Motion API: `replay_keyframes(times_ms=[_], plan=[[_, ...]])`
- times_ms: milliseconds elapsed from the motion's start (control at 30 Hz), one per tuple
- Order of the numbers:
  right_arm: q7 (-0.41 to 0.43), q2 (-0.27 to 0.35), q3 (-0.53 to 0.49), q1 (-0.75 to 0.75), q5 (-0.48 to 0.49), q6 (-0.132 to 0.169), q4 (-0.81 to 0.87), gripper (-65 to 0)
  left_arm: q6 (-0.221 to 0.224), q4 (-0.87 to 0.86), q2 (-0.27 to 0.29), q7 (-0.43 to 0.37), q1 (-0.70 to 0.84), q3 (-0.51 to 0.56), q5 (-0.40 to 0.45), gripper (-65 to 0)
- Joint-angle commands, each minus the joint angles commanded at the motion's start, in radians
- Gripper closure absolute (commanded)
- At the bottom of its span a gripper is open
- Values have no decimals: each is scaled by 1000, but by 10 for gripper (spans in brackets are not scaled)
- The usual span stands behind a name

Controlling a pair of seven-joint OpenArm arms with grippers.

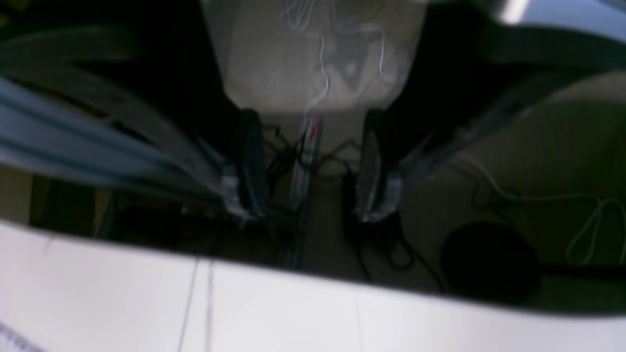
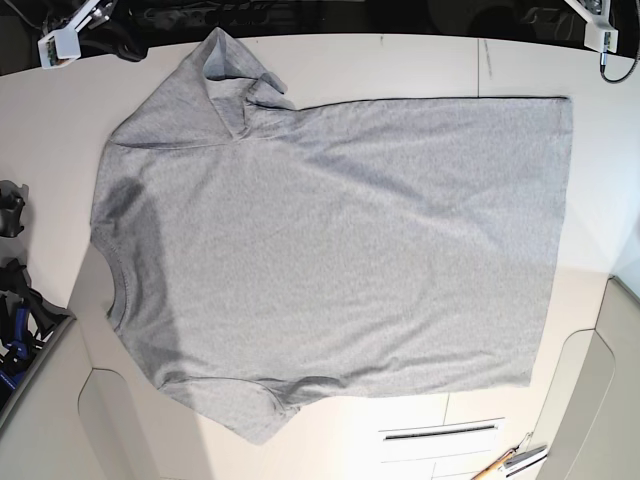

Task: Fold the T-shirt properly
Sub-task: 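Lower both grippers and pinch the shirt's shoulder and hem corners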

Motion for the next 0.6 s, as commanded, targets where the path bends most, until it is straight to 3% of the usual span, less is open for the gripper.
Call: replay_keyframes(times_ms=[67,167,233,300,433,500,600], plan=[[-33,-18,10,27,13,-66,0,-93,-1,17,0,0,0,-17,-29,-391],[-71,-19,10,64,11,-183,-2,-225,-22,34,-2,0,-3,-20,-29,-391],[-71,-19,10,80,11,-233,-3,-305,-21,36,-2,0,-5,-20,-29,-391],[-76,-20,9,96,8,-234,-4,-335,-22,36,-2,0,-8,-20,-30,-392],[-111,-30,-2,118,8,-233,-18,-335,-28,36,-3,1,-23,-20,-29,-396],[-113,-55,-2,141,8,-232,-46,-335,-29,36,-8,1,-31,-20,-29,-441],[-151,-98,-2,181,9,-195,-95,-335,-28,36,-38,0,-37,-20,-44,-452]])
